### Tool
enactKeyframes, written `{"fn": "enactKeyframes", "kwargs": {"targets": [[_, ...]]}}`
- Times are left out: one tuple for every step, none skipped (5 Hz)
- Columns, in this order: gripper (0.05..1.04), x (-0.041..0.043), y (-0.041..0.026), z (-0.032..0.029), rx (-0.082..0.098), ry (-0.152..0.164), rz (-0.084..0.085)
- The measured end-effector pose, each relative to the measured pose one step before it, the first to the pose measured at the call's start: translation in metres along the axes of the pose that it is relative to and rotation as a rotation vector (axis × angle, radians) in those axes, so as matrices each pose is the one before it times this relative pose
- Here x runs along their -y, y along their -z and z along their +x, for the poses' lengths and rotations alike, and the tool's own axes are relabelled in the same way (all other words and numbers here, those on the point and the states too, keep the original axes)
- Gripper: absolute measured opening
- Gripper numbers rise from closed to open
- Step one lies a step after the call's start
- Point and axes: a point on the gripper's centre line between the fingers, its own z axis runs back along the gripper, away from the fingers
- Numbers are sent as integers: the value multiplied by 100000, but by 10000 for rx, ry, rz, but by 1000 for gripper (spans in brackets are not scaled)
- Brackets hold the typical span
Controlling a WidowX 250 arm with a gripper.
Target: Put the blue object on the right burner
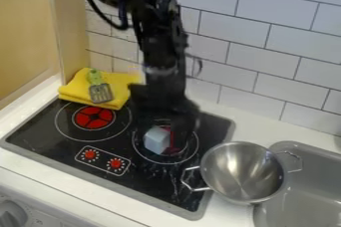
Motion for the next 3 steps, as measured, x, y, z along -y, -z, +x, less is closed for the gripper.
{"fn": "enactKeyframes", "kwargs": {"targets": [[999,289,-1609,252,447,198,-208],[999,-26,-2476,171,557,111,117],[999,-68,-1933,-177,345,-4,-79]]}}
